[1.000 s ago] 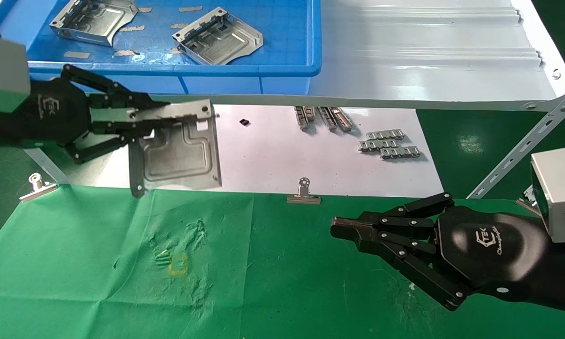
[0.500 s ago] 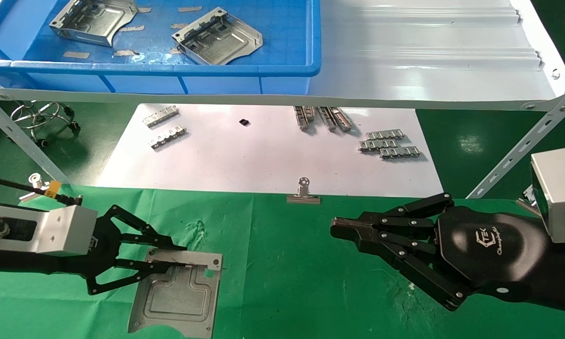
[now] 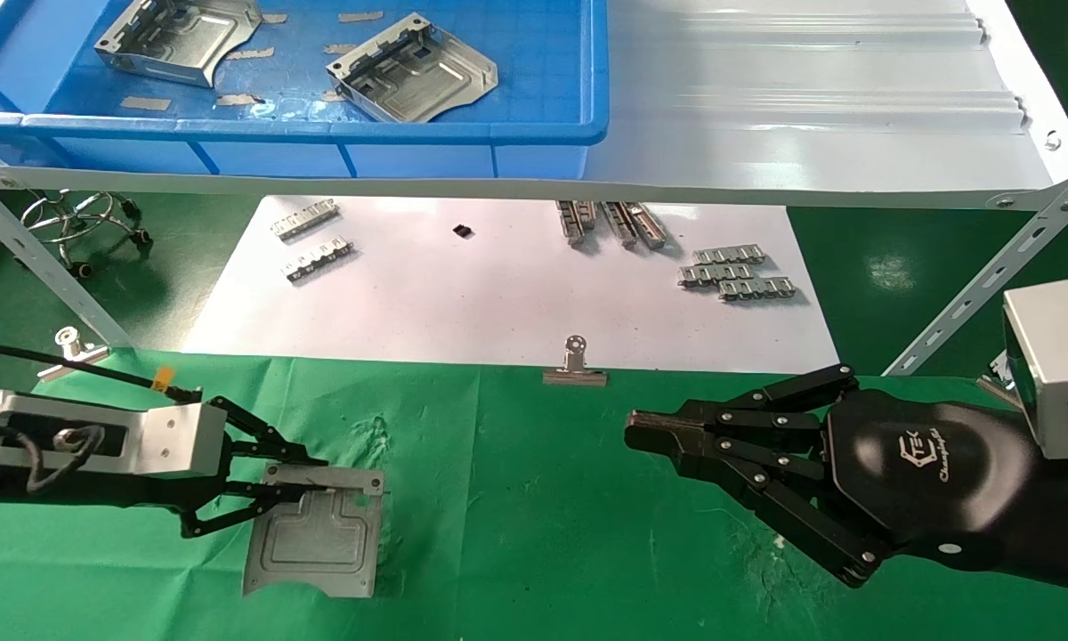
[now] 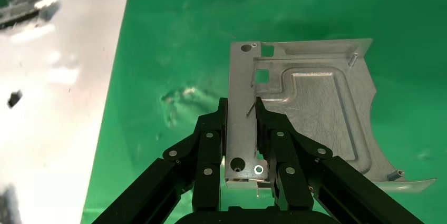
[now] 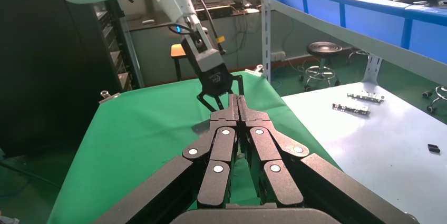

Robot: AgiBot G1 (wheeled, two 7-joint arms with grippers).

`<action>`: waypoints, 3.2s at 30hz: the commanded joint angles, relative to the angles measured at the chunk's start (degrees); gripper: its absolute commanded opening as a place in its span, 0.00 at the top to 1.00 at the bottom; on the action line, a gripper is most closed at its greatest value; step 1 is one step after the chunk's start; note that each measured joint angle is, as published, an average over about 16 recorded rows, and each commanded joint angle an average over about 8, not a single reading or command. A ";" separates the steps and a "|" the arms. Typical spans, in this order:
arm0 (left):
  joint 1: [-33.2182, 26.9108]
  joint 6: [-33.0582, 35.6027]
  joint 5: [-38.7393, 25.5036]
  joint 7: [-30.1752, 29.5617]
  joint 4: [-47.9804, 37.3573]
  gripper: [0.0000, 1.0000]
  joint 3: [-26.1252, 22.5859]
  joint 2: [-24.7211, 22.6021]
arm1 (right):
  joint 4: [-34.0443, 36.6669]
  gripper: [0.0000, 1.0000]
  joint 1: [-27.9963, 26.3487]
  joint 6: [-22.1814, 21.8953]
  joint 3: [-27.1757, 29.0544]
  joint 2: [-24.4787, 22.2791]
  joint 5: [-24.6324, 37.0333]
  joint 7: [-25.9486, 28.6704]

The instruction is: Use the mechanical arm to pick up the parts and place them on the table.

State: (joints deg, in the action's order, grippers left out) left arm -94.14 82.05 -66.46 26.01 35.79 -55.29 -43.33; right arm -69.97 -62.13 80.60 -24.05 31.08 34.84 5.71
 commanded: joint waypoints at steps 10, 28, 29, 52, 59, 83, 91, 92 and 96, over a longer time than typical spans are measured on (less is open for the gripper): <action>1.97 -4.11 -0.54 2.16 -2.00 0.40 0.07 -1.43 | 0.00 1.00 0.00 0.00 0.00 0.00 0.00 0.00; 2.29 -1.96 3.16 4.04 -3.64 0.00 2.02 -0.66 | 0.00 1.00 0.00 0.00 0.00 0.00 0.00 0.00; 2.29 -0.82 3.98 3.68 -3.51 0.00 2.30 -0.33 | 0.00 1.00 0.00 0.00 0.00 0.00 0.00 0.00; 9.85 5.67 12.95 -9.93 7.40 0.00 12.47 3.33 | 0.00 0.00 0.00 0.00 0.00 0.00 0.00 0.00; 13.39 5.35 14.76 -14.10 12.12 0.00 16.63 4.10 | 0.00 0.00 0.00 0.00 0.00 0.00 0.00 0.00; 25.47 4.28 20.96 -28.37 28.29 0.00 30.89 6.75 | 0.00 0.00 0.00 0.00 0.00 0.00 0.00 0.00; 29.49 3.92 23.02 -33.12 33.67 0.00 35.63 7.63 | 0.00 0.00 0.00 0.00 0.00 0.00 0.00 0.00; 30.01 3.87 23.28 -33.72 34.35 0.00 36.24 7.74 | 0.00 0.00 0.00 0.00 0.00 0.00 0.00 0.00; 31.81 3.72 24.21 -35.85 36.76 0.00 38.37 8.13 | 0.00 0.00 0.00 0.00 0.00 0.00 0.00 0.00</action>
State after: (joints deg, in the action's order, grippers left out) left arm -62.59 85.81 -42.37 -9.43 72.22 -17.21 -35.25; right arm -69.97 -62.13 80.59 -24.05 31.07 34.84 5.70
